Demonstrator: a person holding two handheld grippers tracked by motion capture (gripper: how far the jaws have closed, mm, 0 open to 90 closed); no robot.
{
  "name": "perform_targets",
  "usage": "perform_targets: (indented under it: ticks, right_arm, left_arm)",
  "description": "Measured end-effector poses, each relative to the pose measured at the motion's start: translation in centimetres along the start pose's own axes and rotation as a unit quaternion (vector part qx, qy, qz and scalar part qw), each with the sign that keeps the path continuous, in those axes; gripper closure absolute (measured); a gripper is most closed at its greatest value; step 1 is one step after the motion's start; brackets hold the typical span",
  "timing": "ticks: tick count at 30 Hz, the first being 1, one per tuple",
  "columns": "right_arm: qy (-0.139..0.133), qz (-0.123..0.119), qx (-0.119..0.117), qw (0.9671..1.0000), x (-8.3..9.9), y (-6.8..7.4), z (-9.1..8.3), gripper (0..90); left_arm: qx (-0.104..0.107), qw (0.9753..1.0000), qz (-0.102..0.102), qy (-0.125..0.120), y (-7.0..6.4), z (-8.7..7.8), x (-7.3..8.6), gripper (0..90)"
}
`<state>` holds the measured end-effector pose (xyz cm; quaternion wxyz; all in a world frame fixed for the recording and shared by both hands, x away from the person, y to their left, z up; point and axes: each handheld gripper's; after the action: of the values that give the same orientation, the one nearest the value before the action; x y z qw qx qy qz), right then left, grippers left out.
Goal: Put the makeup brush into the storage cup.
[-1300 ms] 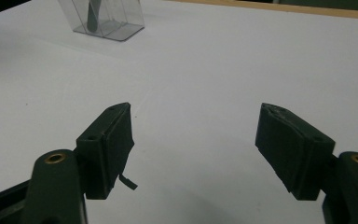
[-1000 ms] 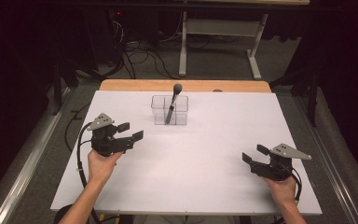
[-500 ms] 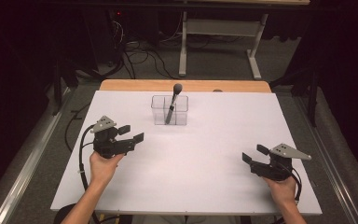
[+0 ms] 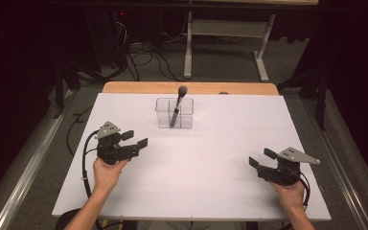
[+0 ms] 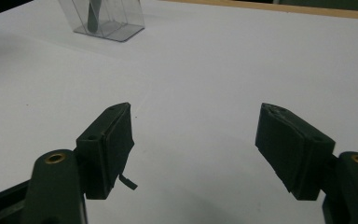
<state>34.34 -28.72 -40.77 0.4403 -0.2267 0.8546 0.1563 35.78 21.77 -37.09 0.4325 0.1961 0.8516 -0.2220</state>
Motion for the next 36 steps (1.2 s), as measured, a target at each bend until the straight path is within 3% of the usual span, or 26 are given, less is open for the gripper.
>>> perform_targets:
  ticks: [36]
  right_arm:
    - [0.0,-0.004,-0.001,1.0,0.0,0.0,0.0,29.2]
  left_arm:
    - [-0.028,0.9996,-0.002,-0.009,-0.2,0.4,1.9,31.3]
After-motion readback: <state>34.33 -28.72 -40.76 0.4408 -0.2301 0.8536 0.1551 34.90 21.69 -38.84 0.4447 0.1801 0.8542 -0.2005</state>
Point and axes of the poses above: each handheld gripper's, and its own axes: z roughly forward along the jaws, x roughly out of its underside, y roughly to its left, and after that the axes turned 6 degrees about y, right-handed
